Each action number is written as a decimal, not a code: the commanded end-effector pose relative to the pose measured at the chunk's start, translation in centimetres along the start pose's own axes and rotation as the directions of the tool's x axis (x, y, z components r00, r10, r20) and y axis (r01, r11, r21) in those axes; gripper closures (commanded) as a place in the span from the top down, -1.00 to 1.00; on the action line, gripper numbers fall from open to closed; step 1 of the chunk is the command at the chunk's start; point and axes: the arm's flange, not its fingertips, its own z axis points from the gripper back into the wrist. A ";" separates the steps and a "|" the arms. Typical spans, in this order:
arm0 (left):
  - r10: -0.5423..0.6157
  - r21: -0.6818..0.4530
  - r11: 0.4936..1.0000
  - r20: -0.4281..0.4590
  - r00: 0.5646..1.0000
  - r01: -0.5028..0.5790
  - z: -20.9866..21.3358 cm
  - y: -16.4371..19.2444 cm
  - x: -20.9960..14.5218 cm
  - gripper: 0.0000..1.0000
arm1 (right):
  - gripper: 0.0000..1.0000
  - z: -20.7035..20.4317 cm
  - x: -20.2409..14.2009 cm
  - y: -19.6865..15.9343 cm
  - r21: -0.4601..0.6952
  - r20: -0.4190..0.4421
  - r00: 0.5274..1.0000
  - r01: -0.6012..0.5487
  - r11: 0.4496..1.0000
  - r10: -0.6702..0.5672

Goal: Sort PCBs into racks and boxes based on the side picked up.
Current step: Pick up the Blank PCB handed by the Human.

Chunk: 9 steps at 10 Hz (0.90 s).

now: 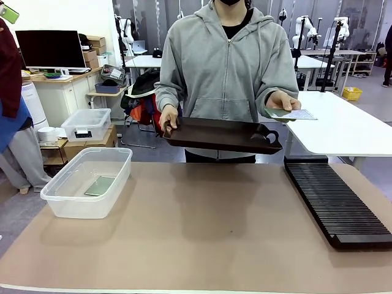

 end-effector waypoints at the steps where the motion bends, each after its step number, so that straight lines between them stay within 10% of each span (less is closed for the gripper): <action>1: 0.010 0.003 1.000 -0.001 1.000 -0.010 -0.1 -0.1 0.0 0.66 | 1.00 -2.8 -1.1 0.1 -0.010 0.088 0.995 0.044 0.999 -0.043; 4: 0.010 0.003 1.000 -0.001 1.000 -0.010 -0.1 -0.1 0.0 0.66 | 1.00 -3.8 -1.3 -2.6 -0.064 -0.019 0.953 0.301 0.951 -0.303; 5: 0.010 0.003 1.000 -0.001 1.000 -0.010 -0.1 -0.1 0.0 0.66 | 1.00 -2.7 -0.6 -2.0 -0.213 -0.272 0.962 -0.027 0.977 -0.033; 6: 0.010 0.003 1.000 -0.001 1.000 -0.010 -0.1 -0.1 0.0 0.66 | 1.00 -3.6 -1.9 -2.9 -0.034 0.024 0.976 0.218 0.975 -0.217; 9: 0.010 0.003 1.000 -0.001 1.000 -0.010 -0.1 -0.1 0.0 0.66 | 1.00 -3.3 -1.5 -2.9 -0.094 -0.054 0.982 0.173 0.980 -0.179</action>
